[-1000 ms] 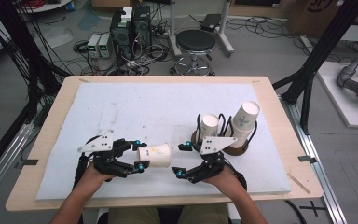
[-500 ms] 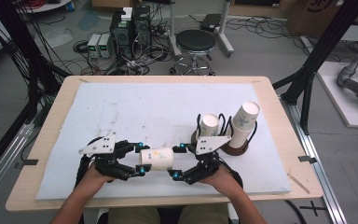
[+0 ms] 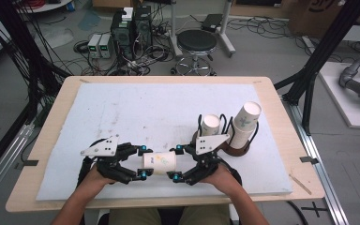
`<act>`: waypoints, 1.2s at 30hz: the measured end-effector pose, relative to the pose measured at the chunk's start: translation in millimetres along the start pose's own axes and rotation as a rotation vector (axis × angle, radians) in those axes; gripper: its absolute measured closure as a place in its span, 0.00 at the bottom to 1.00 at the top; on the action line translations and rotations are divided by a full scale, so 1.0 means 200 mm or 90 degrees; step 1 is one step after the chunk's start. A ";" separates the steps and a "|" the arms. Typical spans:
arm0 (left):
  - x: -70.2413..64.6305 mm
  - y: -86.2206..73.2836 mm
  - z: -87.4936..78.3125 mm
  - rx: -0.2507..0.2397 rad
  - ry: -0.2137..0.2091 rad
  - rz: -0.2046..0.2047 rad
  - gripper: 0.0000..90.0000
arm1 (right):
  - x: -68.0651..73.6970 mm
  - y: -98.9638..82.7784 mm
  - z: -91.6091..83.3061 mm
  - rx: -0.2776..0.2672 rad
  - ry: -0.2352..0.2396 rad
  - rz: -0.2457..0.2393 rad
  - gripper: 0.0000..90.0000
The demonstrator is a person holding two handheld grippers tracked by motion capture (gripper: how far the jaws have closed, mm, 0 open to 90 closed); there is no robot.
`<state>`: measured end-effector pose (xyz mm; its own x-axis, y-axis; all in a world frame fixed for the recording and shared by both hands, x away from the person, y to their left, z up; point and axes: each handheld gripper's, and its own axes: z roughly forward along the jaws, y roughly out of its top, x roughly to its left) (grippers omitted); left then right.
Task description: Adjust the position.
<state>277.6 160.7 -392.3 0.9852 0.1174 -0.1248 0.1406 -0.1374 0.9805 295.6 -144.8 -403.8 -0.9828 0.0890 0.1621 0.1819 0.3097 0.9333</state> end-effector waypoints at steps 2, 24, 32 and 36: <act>0.00 0.00 0.00 -0.002 -0.002 0.000 0.42 | -0.01 0.00 0.00 -0.010 0.017 -0.009 0.30; -0.01 0.00 0.01 0.065 0.048 -0.027 0.16 | -0.01 0.01 -0.05 0.019 -0.010 -0.011 0.37; -0.01 0.02 -0.01 0.125 0.086 -0.015 0.16 | 0.00 0.07 -0.05 0.070 -0.042 -0.025 0.37; 0.00 0.05 -0.03 0.143 0.098 -0.013 0.16 | 0.00 0.12 -0.04 0.111 -0.054 -0.045 0.37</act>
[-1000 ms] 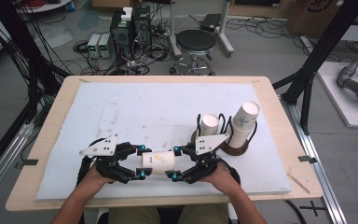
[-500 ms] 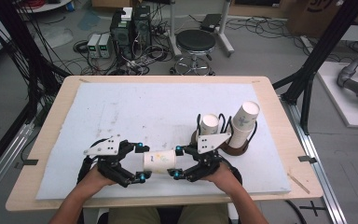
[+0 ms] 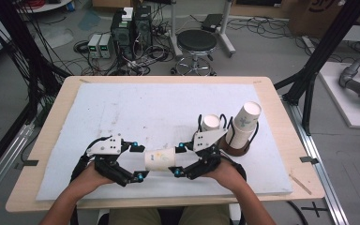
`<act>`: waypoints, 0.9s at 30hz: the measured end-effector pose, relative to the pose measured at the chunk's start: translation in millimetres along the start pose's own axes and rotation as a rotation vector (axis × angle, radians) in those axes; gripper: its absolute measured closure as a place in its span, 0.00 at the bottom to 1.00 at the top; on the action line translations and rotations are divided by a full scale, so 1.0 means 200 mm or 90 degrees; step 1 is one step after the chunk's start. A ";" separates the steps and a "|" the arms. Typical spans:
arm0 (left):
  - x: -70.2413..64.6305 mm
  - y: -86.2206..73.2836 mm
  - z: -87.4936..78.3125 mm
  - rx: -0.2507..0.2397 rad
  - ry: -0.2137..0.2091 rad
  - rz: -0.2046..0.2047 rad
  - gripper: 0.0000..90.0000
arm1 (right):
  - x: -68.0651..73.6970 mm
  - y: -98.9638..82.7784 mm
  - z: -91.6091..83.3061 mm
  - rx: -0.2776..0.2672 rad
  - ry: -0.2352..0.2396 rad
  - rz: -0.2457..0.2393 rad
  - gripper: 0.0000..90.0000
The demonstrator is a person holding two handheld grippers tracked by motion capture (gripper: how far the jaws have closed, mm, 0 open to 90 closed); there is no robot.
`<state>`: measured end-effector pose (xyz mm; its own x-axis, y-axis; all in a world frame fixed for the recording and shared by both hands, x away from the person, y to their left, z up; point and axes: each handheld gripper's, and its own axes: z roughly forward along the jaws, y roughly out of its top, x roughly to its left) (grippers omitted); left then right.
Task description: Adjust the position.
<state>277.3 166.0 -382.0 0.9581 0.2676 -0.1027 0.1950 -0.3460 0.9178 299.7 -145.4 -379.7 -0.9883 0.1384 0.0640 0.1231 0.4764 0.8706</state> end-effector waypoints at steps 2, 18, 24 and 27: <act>0.00 0.01 -0.01 0.005 0.003 0.004 0.16 | 0.00 0.02 0.00 0.009 -0.003 -0.008 0.37; 0.01 0.05 0.00 0.078 0.013 0.017 0.17 | -0.01 0.17 0.04 0.123 0.006 -0.054 0.37; 0.01 0.06 0.01 0.099 0.012 0.023 0.17 | 0.00 0.20 0.06 0.164 0.002 -0.071 0.37; 0.01 0.06 0.02 0.105 0.011 0.022 0.17 | 0.00 0.22 0.07 0.179 0.002 -0.076 0.37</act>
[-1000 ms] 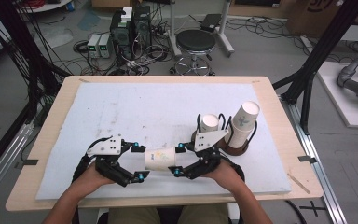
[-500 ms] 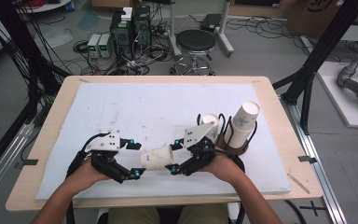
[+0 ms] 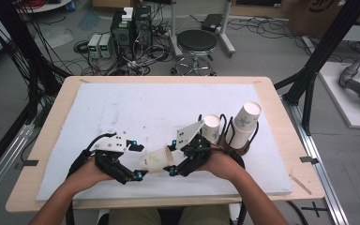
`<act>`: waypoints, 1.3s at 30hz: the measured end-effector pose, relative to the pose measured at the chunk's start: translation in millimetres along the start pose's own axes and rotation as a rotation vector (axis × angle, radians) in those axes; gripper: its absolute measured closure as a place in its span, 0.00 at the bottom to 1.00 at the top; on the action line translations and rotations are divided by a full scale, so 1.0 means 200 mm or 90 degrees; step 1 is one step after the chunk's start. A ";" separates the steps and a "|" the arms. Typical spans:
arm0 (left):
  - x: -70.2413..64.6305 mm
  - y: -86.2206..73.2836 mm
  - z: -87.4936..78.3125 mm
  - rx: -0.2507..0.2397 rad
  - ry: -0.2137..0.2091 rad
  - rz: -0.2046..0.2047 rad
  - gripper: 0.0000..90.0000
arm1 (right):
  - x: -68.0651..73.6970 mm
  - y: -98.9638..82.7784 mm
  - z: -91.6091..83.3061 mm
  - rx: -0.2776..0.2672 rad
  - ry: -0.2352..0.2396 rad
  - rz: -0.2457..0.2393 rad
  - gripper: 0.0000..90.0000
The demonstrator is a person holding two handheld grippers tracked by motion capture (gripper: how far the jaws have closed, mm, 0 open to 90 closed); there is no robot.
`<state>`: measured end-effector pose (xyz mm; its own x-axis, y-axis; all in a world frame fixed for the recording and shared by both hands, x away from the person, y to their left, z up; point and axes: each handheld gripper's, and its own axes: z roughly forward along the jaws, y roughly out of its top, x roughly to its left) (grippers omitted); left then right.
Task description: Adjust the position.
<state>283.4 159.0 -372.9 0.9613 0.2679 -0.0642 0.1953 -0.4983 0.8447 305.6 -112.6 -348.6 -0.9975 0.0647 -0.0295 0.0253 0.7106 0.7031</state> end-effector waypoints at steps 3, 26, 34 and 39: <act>0.00 0.00 0.01 0.009 0.001 0.001 0.17 | 0.00 0.02 0.01 0.024 -0.004 -0.006 0.37; -0.01 0.04 0.08 0.077 -0.014 0.025 0.18 | 0.00 0.17 0.06 0.158 -0.001 -0.060 0.37; -0.01 0.06 0.11 0.095 -0.018 0.032 0.19 | 0.00 0.19 0.07 0.186 0.002 -0.060 0.37; -0.01 0.07 0.13 0.106 -0.020 0.033 0.21 | 0.01 0.20 0.09 0.198 0.001 -0.070 0.37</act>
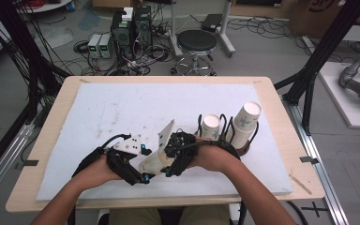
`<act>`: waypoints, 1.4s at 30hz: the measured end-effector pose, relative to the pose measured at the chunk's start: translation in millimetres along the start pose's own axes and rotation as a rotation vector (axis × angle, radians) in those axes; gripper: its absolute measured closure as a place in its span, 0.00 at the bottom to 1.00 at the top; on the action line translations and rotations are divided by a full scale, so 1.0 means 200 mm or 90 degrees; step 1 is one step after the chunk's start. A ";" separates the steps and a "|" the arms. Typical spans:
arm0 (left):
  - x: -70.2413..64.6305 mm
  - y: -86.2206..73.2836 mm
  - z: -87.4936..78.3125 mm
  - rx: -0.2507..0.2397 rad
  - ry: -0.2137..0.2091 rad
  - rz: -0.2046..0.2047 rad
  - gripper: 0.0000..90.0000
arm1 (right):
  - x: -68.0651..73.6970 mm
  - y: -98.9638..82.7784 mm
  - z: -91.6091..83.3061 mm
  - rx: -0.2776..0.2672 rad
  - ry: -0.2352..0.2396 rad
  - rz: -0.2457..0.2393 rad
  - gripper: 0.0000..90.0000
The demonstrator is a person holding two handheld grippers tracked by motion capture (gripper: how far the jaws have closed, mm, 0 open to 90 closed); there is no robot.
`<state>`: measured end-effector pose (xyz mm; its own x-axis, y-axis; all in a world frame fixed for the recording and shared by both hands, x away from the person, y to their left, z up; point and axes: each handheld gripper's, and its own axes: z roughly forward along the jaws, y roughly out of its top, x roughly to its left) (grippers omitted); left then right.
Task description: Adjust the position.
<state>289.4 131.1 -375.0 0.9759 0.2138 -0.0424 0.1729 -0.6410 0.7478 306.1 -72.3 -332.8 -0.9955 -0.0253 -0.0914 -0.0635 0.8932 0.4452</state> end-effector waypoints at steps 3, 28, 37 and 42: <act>0.00 0.00 0.01 0.012 0.001 0.002 0.21 | 0.01 0.01 0.00 0.011 0.000 -0.001 0.37; 0.00 0.02 0.06 0.037 -0.032 0.010 0.40 | 0.01 0.03 0.03 0.035 0.010 -0.012 0.37; 0.00 0.01 0.07 0.029 -0.036 0.009 0.42 | 0.01 0.02 0.03 0.023 0.017 -0.003 0.37; 0.00 0.00 0.05 0.013 -0.029 0.004 0.42 | 0.00 -0.01 0.01 -0.034 0.008 0.023 0.27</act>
<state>291.3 123.8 -383.0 0.9819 0.1769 -0.0682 0.1693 -0.6566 0.7350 305.4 -73.8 -334.9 -0.9980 0.0013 -0.0636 -0.0304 0.8685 0.4947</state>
